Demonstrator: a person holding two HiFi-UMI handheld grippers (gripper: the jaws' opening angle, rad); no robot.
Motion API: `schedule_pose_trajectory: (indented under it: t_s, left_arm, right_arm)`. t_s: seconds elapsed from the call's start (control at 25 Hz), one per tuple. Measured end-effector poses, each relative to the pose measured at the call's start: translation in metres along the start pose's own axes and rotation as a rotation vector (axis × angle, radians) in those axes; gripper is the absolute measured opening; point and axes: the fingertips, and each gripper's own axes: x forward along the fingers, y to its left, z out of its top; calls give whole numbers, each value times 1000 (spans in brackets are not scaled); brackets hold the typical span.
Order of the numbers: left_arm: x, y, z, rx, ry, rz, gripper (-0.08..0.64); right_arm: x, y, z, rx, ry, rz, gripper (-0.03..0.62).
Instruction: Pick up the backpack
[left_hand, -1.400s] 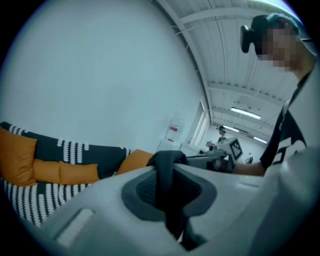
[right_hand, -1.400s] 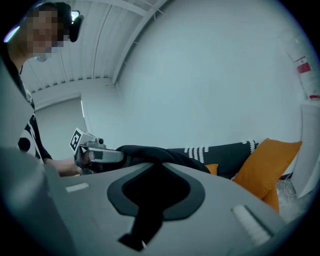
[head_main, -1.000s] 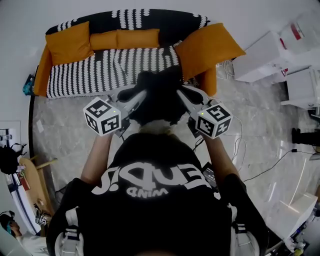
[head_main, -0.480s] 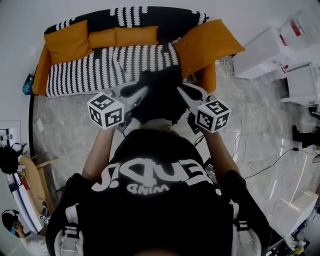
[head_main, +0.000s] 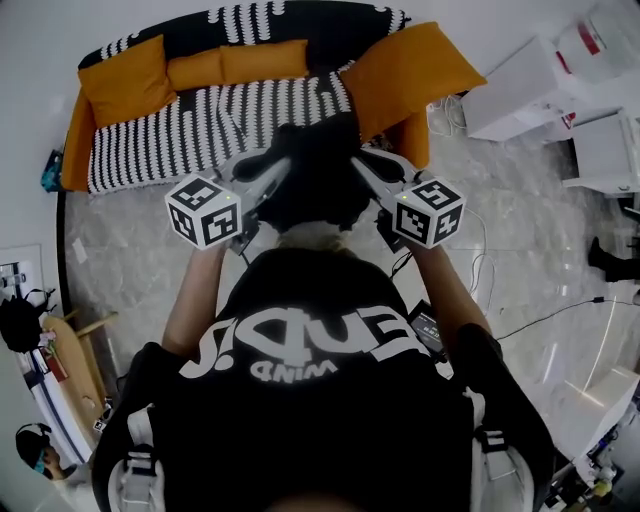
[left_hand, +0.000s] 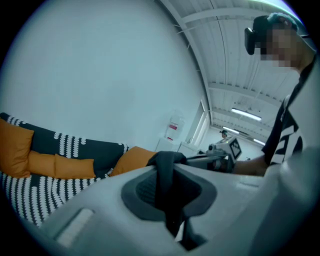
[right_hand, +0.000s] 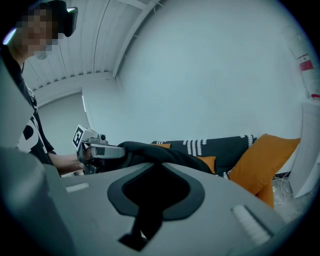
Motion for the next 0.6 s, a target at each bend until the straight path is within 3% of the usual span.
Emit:
schedule_pose_trajectory:
  t_s: [0.6]
  left_arm:
    - [4,4,-1,-34,4,-10,32]
  right_arm:
    - [3,-5,-1,14,7,12,38]
